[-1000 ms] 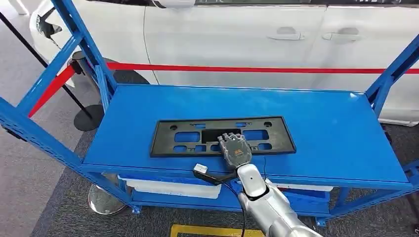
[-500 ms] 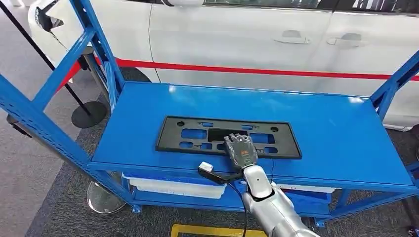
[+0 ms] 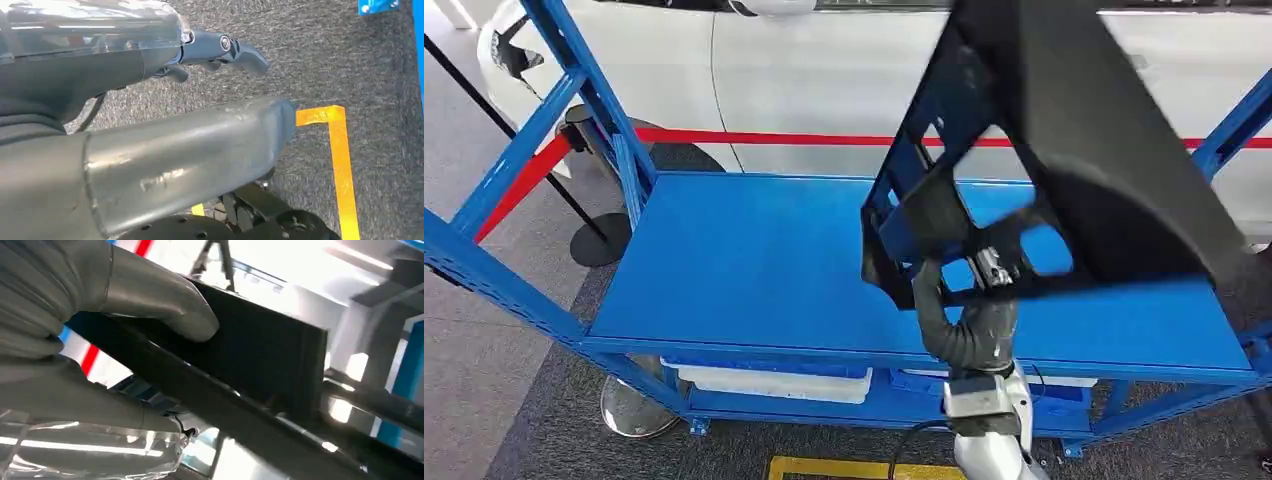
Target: Take the parts from the cabinet and place them on the table.
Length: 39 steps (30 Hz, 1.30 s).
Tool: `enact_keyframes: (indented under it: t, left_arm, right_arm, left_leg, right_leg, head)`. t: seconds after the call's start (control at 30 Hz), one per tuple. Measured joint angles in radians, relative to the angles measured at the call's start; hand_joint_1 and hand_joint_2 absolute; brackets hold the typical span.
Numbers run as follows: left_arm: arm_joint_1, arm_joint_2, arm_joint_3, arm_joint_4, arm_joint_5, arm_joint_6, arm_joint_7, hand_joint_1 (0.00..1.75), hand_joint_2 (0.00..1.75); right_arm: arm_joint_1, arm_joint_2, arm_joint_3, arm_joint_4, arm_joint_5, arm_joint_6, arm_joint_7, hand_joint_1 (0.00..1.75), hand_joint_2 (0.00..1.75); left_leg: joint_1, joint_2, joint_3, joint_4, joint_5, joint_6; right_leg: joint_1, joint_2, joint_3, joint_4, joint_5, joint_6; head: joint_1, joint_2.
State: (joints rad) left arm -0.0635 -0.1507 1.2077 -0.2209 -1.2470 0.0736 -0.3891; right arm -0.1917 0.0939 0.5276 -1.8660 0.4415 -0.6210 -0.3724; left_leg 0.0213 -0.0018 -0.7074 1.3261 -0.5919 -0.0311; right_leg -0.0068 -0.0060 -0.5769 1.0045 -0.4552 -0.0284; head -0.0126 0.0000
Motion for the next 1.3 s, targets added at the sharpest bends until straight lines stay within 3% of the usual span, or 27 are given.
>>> enact_keyframes:
  t: [0.03, 0.1, 0.13, 0.17, 0.27, 0.33, 0.37, 0.43, 0.47, 0.5, 0.53, 0.6, 0.63, 0.67, 0.77, 0.8, 0.83, 0.87, 0.93, 0.97, 1.0, 1.03, 1.07, 1.13, 1.17, 1.27, 1.3]
  left_arm:
    - [-0.001, 0.000, 0.002, 0.000, 0.000, 0.000, 0.000, 0.00, 0.00]
    - [-0.002, 0.000, 0.010, 0.000, 0.000, 0.007, -0.001, 0.00, 0.00]
    - [-0.002, -0.001, 0.013, 0.000, 0.000, 0.020, 0.000, 0.00, 0.00]
    - [-0.005, -0.003, 0.014, 0.000, 0.000, 0.029, 0.001, 0.00, 0.00]
    - [-0.004, -0.006, 0.017, 0.000, 0.000, 0.043, 0.006, 0.00, 0.00]
    - [-0.006, -0.011, 0.018, 0.000, 0.000, 0.046, 0.007, 0.00, 0.00]
    - [-0.007, -0.011, 0.018, 0.000, 0.000, 0.047, 0.007, 0.00, 0.00]
    - [-0.008, -0.011, 0.018, 0.000, 0.000, 0.048, 0.007, 0.00, 0.00]
    - [-0.008, -0.011, 0.019, 0.000, 0.006, 0.048, 0.007, 0.00, 0.00]
    - [-0.008, -0.012, 0.025, 0.000, 0.019, 0.047, 0.010, 0.00, 0.00]
    - [-0.008, -0.013, 0.031, 0.000, 0.023, 0.049, 0.023, 0.00, 0.00]
    - [-0.008, -0.017, 0.042, 0.000, 0.037, 0.052, 0.039, 0.00, 0.00]
    - [-0.008, -0.019, 0.047, 0.000, 0.043, 0.056, 0.045, 0.00, 0.00]
    - [-0.008, -0.019, 0.052, 0.000, 0.048, 0.056, 0.048, 0.00, 0.00]
    - [-0.007, -0.021, 0.069, 0.000, 0.058, 0.050, 0.051, 0.00, 0.00]
    - [-0.006, -0.021, 0.074, 0.000, 0.063, 0.053, 0.053, 0.00, 0.00]
    - [-0.006, -0.021, 0.077, 0.000, 0.064, 0.055, 0.054, 0.00, 0.00]
    - [-0.006, -0.022, 0.083, 0.000, 0.066, 0.055, 0.056, 0.00, 0.00]
    - [-0.005, -0.025, 0.090, 0.000, 0.070, 0.055, 0.061, 0.00, 0.00]
    - [-0.005, -0.026, 0.092, 0.000, 0.072, 0.056, 0.062, 0.00, 0.00]
    - [-0.004, -0.027, 0.095, 0.000, 0.072, 0.056, 0.062, 0.00, 0.00]
    - [-0.004, -0.027, 0.098, 0.000, 0.074, 0.056, 0.061, 0.00, 0.00]
    - [-0.004, -0.027, 0.101, 0.000, 0.074, 0.056, 0.062, 0.00, 0.00]
    - [-0.006, -0.027, 0.107, 0.000, 0.074, 0.056, 0.062, 0.00, 0.00]
    - [-0.009, -0.027, 0.110, 0.000, 0.074, 0.056, 0.063, 0.00, 0.00]
    - [-0.007, -0.031, 0.115, 0.000, 0.074, 0.055, 0.063, 0.00, 0.00]
    - [-0.005, -0.033, 0.116, 0.000, 0.074, 0.055, 0.063, 0.00, 0.00]
  right_arm:
    - [0.015, -0.009, 0.001, -0.029, -0.013, 0.000, -0.014, 1.75, 1.75]
    - [0.042, -0.023, 0.001, -0.082, -0.039, 0.000, -0.038, 1.75, 1.75]
    - [0.058, -0.027, 0.001, -0.103, -0.054, 0.000, -0.050, 1.75, 1.75]
    - [0.073, -0.030, 0.001, -0.118, -0.066, 0.000, -0.057, 1.75, 1.75]
    - [0.114, -0.039, 0.001, -0.159, -0.083, 0.000, -0.067, 1.75, 1.75]
    - [0.123, -0.044, 0.001, -0.176, -0.086, 0.000, -0.070, 1.75, 1.75]
    - [0.127, -0.048, 0.001, -0.185, -0.086, 0.000, -0.070, 1.75, 1.75]
    - [0.136, -0.053, 0.001, -0.190, -0.089, 0.000, -0.070, 1.75, 1.75]
    - [0.142, -0.057, 0.001, -0.191, -0.092, -0.001, -0.070, 1.75, 1.75]
    - [0.149, -0.058, 0.001, -0.191, -0.100, 0.001, -0.069, 1.75, 1.75]
    - [0.158, -0.059, 0.001, -0.192, -0.113, 0.013, -0.067, 1.75, 1.75]
    - [0.182, -0.061, 0.001, -0.192, -0.144, 0.045, -0.067, 1.75, 1.75]
    - [0.199, -0.061, 0.000, -0.192, -0.159, 0.065, -0.079, 1.75, 1.75]
    - [0.218, -0.061, 0.000, -0.191, -0.171, 0.083, -0.091, 1.75, 1.75]
    - [0.295, -0.061, -0.002, -0.191, -0.206, 0.128, -0.147, 1.75, 1.75]
    - [0.324, -0.059, -0.005, -0.192, -0.227, 0.147, -0.170, 1.75, 1.75]
    - [0.351, -0.057, -0.009, -0.191, -0.241, 0.162, -0.188, 1.75, 1.75]
    - [0.376, -0.054, -0.012, -0.191, -0.254, 0.176, -0.203, 1.75, 1.75]
    - [0.417, -0.045, -0.023, -0.190, -0.290, 0.209, -0.223, 1.75, 1.75]
    - [0.437, -0.039, -0.034, -0.188, -0.308, 0.225, -0.230, 1.75, 1.75]
    - [0.459, -0.032, -0.046, -0.186, -0.321, 0.240, -0.238, 1.75, 1.75]
    - [0.481, -0.025, -0.061, -0.181, -0.332, 0.256, -0.246, 1.75, 1.75]
    - [0.500, -0.018, -0.075, -0.175, -0.337, 0.267, -0.252, 1.75, 1.75]
    - [0.533, 0.001, -0.106, -0.165, -0.344, 0.297, -0.263, 1.75, 1.75]
    - [0.547, 0.011, -0.122, -0.161, -0.344, 0.315, -0.269, 1.75, 1.75]
    - [0.589, 0.046, -0.178, -0.148, -0.340, 0.371, -0.290, 1.75, 1.75]
    - [0.602, 0.057, -0.196, -0.146, -0.336, 0.380, -0.295, 1.75, 1.75]
  left_leg:
    - [0.000, 0.000, 0.023, -0.052, 0.037, 0.001]
    - [0.000, 0.001, 0.114, -0.236, 0.130, 0.007]
    - [0.000, 0.001, 0.138, -0.289, 0.128, 0.013]
    - [-0.005, -0.001, 0.145, -0.304, 0.124, 0.019]
    - [-0.009, -0.004, 0.139, -0.302, 0.128, 0.036]
    - [-0.002, -0.002, 0.144, -0.316, 0.137, 0.051]
    - [-0.002, -0.001, 0.143, -0.316, 0.138, 0.059]
    - [-0.003, 0.000, 0.141, -0.316, 0.137, 0.061]
    - [-0.003, 0.000, 0.141, -0.315, 0.137, 0.061]
    - [-0.003, -0.001, 0.142, -0.315, 0.137, 0.061]
    - [-0.002, -0.002, 0.144, -0.314, 0.136, 0.060]
    - [-0.001, -0.005, 0.149, -0.311, 0.132, 0.054]
    - [-0.001, -0.005, 0.149, -0.308, 0.131, 0.050]
    - [-0.010, -0.007, 0.144, -0.301, 0.129, 0.044]
    - [-0.007, -0.008, 0.142, -0.307, 0.136, 0.027]
    - [-0.007, -0.010, 0.142, -0.305, 0.133, 0.020]
    - [-0.004, -0.006, 0.136, -0.290, 0.110, 0.017]
    - [-0.004, -0.004, 0.121, -0.244, 0.067, 0.014]
    - [-0.002, -0.004, 0.063, -0.085, -0.026, 0.008]
    - [-0.002, -0.004, 0.043, -0.023, -0.052, 0.007]
    - [-0.002, -0.004, 0.042, -0.001, -0.054, 0.007]
    - [-0.002, -0.004, 0.067, -0.031, -0.035, 0.009]
    - [-0.003, -0.004, 0.113, -0.104, -0.001, 0.013]
    - [-0.005, -0.004, 0.230, -0.294, 0.054, 0.028]
    - [-0.014, -0.004, 0.233, -0.315, 0.045, 0.030]
    - [-0.021, -0.005, 0.224, -0.314, 0.063, 0.044]
    - [-0.015, -0.005, 0.220, -0.324, 0.078, 0.051]
  right_leg:
    - [0.000, 0.002, 0.002, 0.001, -0.002, 0.003]
    - [0.000, 0.005, 0.010, 0.006, -0.009, 0.009]
    - [0.001, 0.005, 0.010, 0.009, -0.013, 0.014]
    - [0.008, 0.006, 0.005, 0.017, -0.016, 0.019]
    - [0.005, 0.005, 0.004, 0.010, -0.011, 0.034]
    - [0.000, 0.006, -0.005, 0.037, -0.036, 0.046]
    - [0.000, 0.006, -0.035, 0.100, -0.077, 0.049]
    - [-0.003, 0.006, -0.112, 0.263, -0.151, 0.057]
    - [-0.004, 0.006, -0.140, 0.317, -0.164, 0.059]
    - [-0.007, 0.006, -0.144, 0.323, -0.149, 0.061]
    - [-0.009, 0.006, -0.125, 0.281, -0.115, 0.060]
    - [-0.011, 0.005, -0.037, 0.106, -0.024, 0.056]
    - [-0.012, 0.005, -0.003, 0.030, -0.008, 0.052]
    - [-0.004, 0.006, 0.002, 0.020, -0.014, 0.048]
    - [0.001, 0.008, -0.007, 0.024, -0.011, 0.034]
    - [-0.006, 0.006, -0.006, 0.014, -0.005, 0.024]
    - [-0.008, 0.002, -0.006, 0.011, 0.000, 0.017]
    - [-0.008, 0.001, -0.010, 0.010, 0.002, 0.008]
    - [-0.004, -0.001, -0.021, 0.012, 0.008, 0.000]
    - [-0.001, -0.002, -0.027, 0.014, 0.011, -0.001]
    - [0.001, -0.002, -0.033, 0.017, 0.014, -0.001]
    - [0.002, -0.002, -0.039, 0.020, 0.017, 0.000]
    - [0.003, -0.002, -0.044, 0.024, 0.020, 0.002]
    - [0.004, -0.001, -0.052, 0.030, 0.028, 0.009]
    - [0.009, -0.001, -0.054, 0.032, 0.032, 0.015]
    - [0.001, -0.002, -0.053, 0.025, 0.048, 0.035]
    - [0.005, -0.001, -0.054, 0.024, 0.056, 0.044]
  head:
    - [-0.001, 0.000]
    - [-0.001, 0.000]
    - [-0.001, 0.000]
    - [-0.001, 0.000]
    - [0.001, 0.000]
    - [0.003, 0.000]
    - [0.006, 0.000]
    - [0.007, 0.000]
    - [0.007, 0.000]
    - [0.007, 0.000]
    - [0.008, 0.000]
    - [0.009, 0.000]
    - [0.011, 0.000]
    - [0.011, 0.000]
    - [0.009, 0.000]
    - [0.010, 0.000]
    - [0.008, 0.000]
    - [0.002, 0.000]
    - [0.000, 0.000]
    - [0.000, 0.000]
    - [0.000, 0.000]
    - [0.000, 0.000]
    - [0.000, 0.000]
    - [0.000, 0.000]
    - [0.001, 0.000]
    - [0.003, 0.000]
    - [0.005, 0.000]
